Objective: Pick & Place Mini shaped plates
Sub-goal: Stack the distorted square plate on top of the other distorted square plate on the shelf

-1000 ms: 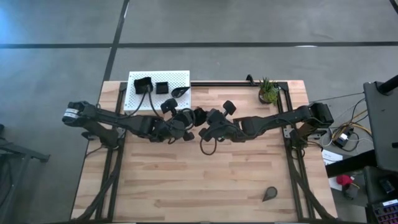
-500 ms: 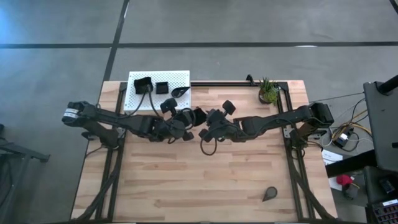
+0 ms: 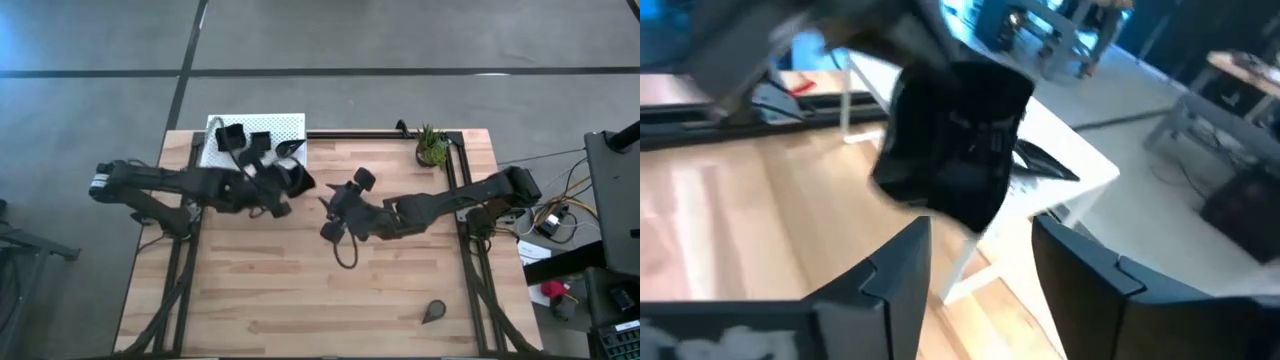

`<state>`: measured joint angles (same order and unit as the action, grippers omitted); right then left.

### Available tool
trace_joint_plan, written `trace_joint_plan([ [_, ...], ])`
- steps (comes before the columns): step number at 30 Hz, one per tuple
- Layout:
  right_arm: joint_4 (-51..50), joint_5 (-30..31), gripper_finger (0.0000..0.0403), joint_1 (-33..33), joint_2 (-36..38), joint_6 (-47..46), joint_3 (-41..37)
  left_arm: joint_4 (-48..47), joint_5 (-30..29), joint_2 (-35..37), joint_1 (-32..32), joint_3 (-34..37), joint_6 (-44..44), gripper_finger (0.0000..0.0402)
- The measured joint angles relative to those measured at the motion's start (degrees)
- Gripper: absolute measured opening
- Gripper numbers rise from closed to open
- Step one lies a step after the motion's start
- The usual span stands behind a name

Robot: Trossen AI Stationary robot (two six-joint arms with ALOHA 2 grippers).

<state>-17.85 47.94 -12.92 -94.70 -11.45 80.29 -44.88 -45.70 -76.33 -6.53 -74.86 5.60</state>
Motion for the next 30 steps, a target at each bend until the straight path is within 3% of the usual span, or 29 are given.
trace_joint_plan([
  [6, -0.4, 0.0, 0.0186, -2.9, 0.0, 2.4, 2.6, -16.6, 2.0, 5.2, 4.5, -4.8, 12.0, 0.0],
  [18, -0.4, 0.0, 0.0185, -3.5, 0.0, 2.6, 3.0, -33.0, -7.4, 14.6, 13.8, -4.6, 46.5, 0.0],
  [22, -0.3, 0.0, 0.0183, -3.7, 0.2, 2.5, 3.0, -37.0, -9.7, 14.8, 16.1, -4.2, 52.9, 0.0],
  [30, -0.3, 0.0, 0.0175, -4.5, 0.7, 2.5, 3.0, -37.0, -11.4, 14.7, 22.2, 1.9, 56.7, 0.0],
])
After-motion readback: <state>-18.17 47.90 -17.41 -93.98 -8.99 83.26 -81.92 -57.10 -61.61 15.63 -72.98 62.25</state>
